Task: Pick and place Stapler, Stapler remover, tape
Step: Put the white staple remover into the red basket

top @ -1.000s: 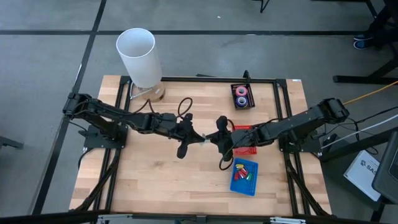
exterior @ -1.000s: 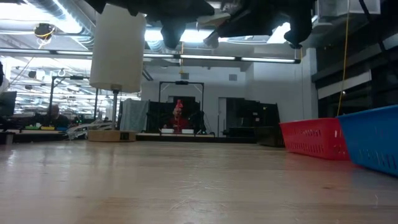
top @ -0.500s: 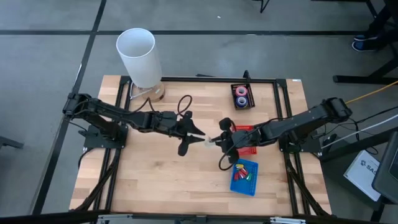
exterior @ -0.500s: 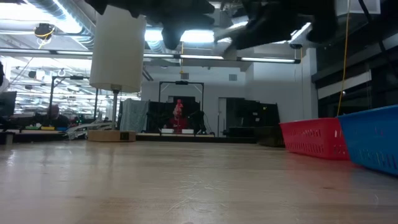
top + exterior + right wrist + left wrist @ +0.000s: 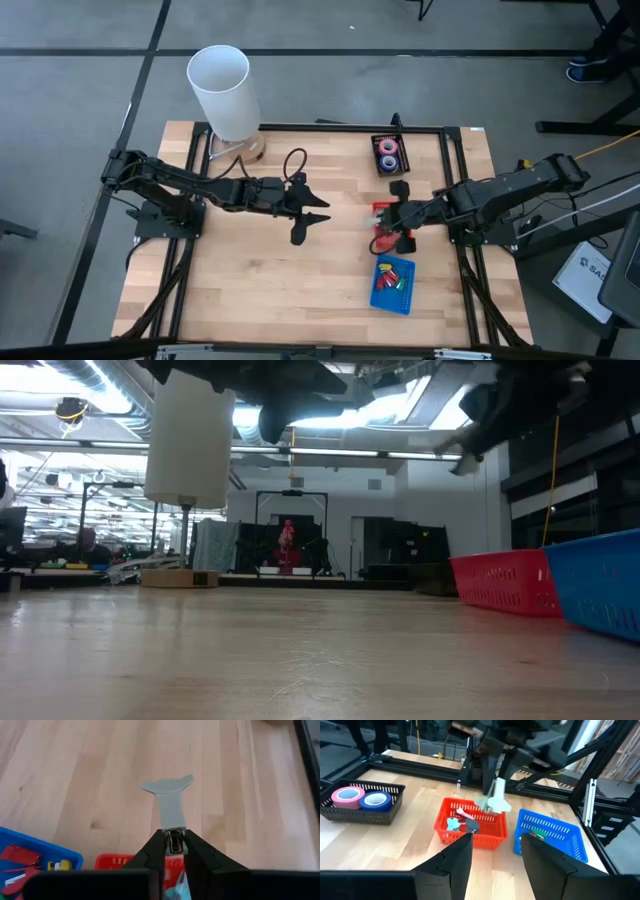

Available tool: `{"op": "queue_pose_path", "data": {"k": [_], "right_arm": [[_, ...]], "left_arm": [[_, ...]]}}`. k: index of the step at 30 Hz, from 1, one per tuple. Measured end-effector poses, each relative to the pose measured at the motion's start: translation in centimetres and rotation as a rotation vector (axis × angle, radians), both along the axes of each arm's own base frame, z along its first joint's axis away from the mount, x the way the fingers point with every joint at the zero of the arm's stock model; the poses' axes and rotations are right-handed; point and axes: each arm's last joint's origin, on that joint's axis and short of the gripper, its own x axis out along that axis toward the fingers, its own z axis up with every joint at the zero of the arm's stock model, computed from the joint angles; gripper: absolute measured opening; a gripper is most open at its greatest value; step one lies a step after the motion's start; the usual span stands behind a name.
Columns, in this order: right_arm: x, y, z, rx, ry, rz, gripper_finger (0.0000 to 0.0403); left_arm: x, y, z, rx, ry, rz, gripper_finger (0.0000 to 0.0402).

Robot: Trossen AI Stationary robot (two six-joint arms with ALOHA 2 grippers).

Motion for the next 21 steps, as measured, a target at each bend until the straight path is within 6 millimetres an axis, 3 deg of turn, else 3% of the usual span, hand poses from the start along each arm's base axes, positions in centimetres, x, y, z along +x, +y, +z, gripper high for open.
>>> {"op": "queue_pose_path", "data": {"k": [11, 21], "right_arm": [[-5.0, -1.5, -4.1, 0.218, 0.015, -0.217, 0.0045], [-6.3, -1.5, -6.7, 0.382, 0.112, -0.257, 0.0047]], "left_arm": [[0.0, 0.0, 0.0, 0.028, 0.0, -0.008, 0.0166], [-0.2, -0.1, -0.6, 0.189, 0.036, -0.097, 0.0162]]}}
